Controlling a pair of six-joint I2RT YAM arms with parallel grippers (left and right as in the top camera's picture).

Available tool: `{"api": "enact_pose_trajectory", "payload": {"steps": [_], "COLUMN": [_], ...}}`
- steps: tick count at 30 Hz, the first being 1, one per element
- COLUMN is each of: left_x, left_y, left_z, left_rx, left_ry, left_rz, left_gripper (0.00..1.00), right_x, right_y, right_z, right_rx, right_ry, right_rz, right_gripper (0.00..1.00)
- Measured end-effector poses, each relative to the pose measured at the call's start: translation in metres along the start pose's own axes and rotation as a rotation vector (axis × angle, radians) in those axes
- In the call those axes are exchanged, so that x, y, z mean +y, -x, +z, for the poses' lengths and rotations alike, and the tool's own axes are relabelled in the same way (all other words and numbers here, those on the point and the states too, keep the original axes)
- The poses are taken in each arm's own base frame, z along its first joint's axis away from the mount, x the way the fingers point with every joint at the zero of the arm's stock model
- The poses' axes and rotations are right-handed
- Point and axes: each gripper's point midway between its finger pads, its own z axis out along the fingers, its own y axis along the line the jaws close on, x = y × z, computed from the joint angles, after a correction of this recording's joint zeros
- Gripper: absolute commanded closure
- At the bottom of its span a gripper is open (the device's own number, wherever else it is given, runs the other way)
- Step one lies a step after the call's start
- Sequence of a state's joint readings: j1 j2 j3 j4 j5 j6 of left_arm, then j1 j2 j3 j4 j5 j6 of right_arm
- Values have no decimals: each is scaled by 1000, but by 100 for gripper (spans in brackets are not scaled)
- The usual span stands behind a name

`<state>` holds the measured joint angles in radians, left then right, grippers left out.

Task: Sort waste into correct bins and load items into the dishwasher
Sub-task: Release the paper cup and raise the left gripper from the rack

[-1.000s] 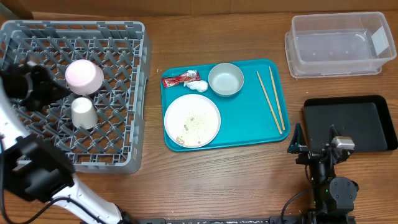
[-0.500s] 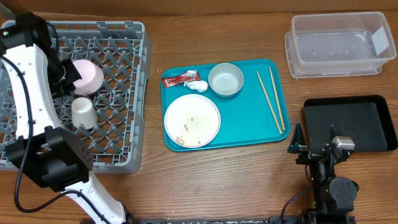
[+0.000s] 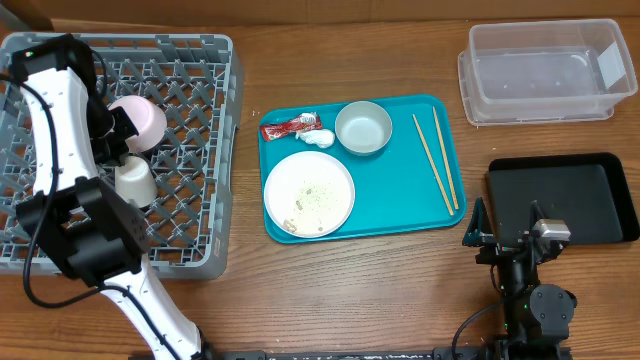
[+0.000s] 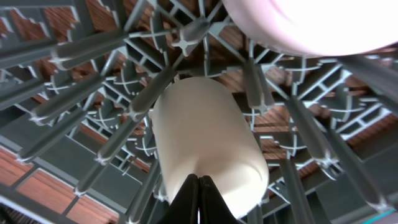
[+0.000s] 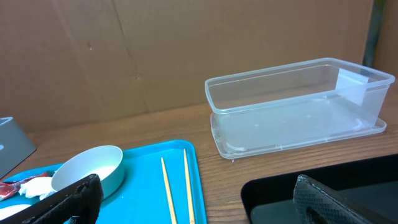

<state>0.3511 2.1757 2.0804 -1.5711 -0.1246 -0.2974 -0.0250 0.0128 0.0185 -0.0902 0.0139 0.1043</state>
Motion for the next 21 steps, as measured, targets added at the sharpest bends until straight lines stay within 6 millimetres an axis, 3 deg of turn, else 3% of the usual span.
{"api": "enact_pose_trajectory", "payload": {"steps": [14, 21], "left_x": [12, 6], "left_y": [-12, 1], "left_z": [1, -34], "left_rx": [70, 1], "left_ry": [9, -127], "left_rz": [-21, -45], "left_gripper": [96, 96], "right_x": [0, 0], "right_y": [0, 0], "right_z": [0, 0], "right_rx": [0, 0], "right_ry": [0, 0], "right_rz": [0, 0], "right_gripper": [0, 0]}}
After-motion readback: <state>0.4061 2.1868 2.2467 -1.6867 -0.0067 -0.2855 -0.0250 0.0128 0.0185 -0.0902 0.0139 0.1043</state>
